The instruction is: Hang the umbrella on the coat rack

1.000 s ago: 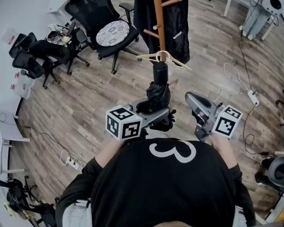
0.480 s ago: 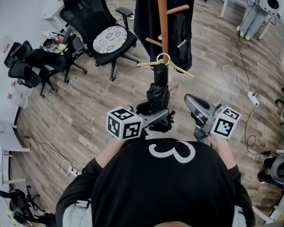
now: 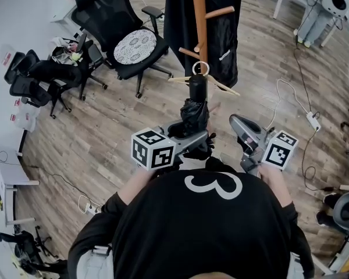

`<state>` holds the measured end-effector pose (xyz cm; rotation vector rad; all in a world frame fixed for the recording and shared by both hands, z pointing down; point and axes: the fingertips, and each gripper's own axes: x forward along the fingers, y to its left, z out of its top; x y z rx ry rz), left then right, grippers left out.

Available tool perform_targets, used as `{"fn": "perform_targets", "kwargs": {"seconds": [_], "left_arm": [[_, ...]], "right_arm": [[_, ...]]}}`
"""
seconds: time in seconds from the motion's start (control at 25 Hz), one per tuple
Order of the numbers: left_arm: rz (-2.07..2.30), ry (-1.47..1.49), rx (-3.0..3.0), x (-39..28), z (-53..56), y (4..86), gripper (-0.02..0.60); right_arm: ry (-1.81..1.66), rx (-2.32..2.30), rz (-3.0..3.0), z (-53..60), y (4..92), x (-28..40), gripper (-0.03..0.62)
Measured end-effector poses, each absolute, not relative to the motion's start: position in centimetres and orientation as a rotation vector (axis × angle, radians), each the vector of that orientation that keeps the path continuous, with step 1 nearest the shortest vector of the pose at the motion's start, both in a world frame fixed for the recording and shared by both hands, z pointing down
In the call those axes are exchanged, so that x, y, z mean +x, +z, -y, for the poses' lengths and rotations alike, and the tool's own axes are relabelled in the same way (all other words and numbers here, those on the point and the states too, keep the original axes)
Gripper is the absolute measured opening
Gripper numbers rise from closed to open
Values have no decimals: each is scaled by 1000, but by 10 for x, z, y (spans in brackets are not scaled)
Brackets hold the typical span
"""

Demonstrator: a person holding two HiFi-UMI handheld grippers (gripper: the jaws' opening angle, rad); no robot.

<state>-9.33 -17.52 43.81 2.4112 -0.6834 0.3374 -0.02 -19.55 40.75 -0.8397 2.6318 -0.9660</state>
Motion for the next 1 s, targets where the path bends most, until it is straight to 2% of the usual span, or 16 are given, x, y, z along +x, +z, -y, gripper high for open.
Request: {"fn": "perform_targets", "kwargs": {"seconds": [0.28, 1.0], "left_arm": [[722, 350, 2356, -90, 233, 427, 267], [808, 367, 2344, -95, 251, 477, 267]], "right_arm": [[-1028, -790, -2651, 261, 397, 1, 28], [-1091, -813, -2683, 269, 440, 10, 28]]}}
